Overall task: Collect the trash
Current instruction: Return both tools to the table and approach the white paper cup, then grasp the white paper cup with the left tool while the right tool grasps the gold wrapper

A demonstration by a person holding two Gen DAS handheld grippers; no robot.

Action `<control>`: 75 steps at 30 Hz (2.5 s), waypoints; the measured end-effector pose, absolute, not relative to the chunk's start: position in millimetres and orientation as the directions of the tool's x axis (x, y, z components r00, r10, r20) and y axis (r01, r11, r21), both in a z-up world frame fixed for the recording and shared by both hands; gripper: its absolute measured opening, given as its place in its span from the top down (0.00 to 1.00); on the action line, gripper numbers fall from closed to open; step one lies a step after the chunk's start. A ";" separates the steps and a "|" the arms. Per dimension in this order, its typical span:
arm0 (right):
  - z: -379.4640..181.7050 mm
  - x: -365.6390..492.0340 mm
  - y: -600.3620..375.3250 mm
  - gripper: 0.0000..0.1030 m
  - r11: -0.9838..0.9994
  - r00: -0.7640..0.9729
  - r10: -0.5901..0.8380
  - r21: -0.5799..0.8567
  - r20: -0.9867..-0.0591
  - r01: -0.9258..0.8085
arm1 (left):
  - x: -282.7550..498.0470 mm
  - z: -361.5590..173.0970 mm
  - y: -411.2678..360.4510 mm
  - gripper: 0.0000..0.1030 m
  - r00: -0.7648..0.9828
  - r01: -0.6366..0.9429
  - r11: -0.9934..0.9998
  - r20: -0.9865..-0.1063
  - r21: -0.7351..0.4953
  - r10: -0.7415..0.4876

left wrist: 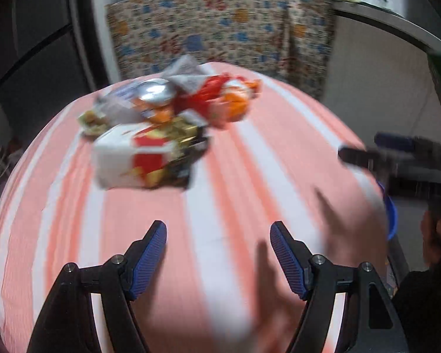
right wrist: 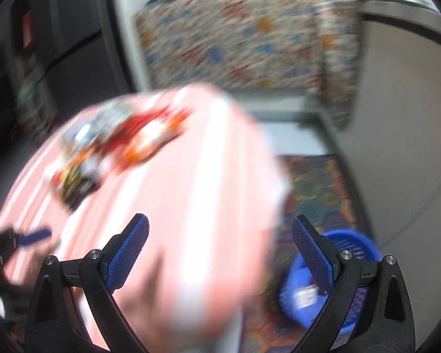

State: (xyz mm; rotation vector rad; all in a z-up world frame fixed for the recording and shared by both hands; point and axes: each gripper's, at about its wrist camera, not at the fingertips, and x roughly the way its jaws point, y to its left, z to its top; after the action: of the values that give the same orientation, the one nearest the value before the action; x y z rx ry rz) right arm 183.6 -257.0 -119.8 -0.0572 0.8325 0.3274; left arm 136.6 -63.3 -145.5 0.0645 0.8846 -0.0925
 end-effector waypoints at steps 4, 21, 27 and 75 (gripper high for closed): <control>-147.0 177.1 -198.1 0.05 0.902 0.570 0.257 -0.019 -0.781 -0.432 | 141.7 -153.7 -25.2 0.27 0.615 0.016 1.000 -0.788 0.018 0.004; -159.2 178.3 -180.7 0.00 0.900 0.594 0.249 -0.043 -0.765 -0.433 | 190.1 -121.1 -43.8 0.26 0.688 -0.069 0.997 -0.722 0.037 0.075; -159.6 178.7 -179.9 0.00 0.901 0.593 0.248 -0.043 -0.766 -0.432 | 201.8 -137.5 -21.2 0.26 0.639 -0.160 0.984 -0.753 0.073 0.160; -159.4 181.0 -174.6 0.00 0.902 0.591 0.245 -0.042 -0.769 -0.429 | 153.6 -154.5 53.3 0.20 0.607 -0.015 0.996 -0.791 0.082 0.074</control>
State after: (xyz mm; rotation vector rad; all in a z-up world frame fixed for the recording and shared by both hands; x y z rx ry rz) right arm 181.0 -174.6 -159.4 -0.2333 0.8536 0.3965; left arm 153.6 53.3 -154.5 0.0700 0.9167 0.0515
